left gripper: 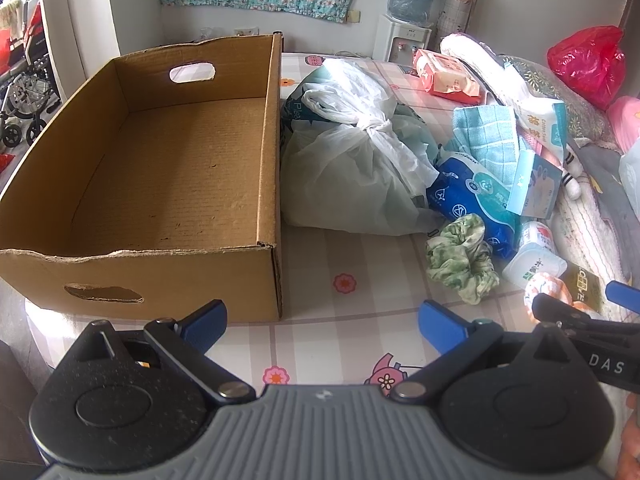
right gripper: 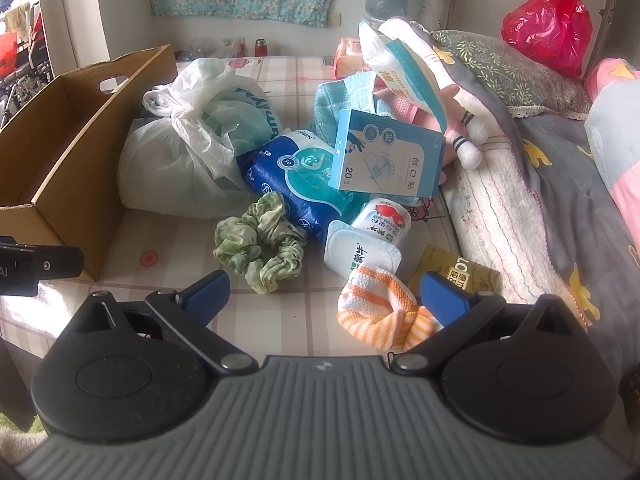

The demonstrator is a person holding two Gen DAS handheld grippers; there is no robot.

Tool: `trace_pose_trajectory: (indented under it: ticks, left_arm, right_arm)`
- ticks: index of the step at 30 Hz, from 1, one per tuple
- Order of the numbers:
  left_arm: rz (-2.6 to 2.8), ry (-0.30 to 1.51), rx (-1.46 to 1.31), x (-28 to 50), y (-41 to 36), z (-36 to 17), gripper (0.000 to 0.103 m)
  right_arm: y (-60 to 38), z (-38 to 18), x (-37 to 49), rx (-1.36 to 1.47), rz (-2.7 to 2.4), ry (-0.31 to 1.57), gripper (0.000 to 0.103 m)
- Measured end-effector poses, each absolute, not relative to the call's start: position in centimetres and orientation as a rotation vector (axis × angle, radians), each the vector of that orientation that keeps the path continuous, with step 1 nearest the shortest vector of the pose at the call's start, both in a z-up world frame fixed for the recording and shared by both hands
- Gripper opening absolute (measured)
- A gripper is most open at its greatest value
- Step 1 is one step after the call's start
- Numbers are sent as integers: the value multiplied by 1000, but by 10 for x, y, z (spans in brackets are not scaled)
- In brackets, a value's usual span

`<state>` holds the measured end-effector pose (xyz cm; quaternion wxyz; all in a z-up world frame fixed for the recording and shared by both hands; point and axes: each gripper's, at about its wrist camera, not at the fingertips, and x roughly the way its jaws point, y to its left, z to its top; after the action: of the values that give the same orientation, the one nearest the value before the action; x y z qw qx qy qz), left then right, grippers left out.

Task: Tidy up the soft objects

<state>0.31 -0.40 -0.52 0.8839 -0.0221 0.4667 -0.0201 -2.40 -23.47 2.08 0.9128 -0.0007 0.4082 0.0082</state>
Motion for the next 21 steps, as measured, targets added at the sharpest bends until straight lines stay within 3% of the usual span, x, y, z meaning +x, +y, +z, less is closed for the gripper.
trace_pose_trajectory:
  ticks: [21]
  left_arm:
    - [-63, 975, -8, 7, -13, -8, 102]
  right_arm:
    - [-240, 13, -20, 12, 3, 855, 102]
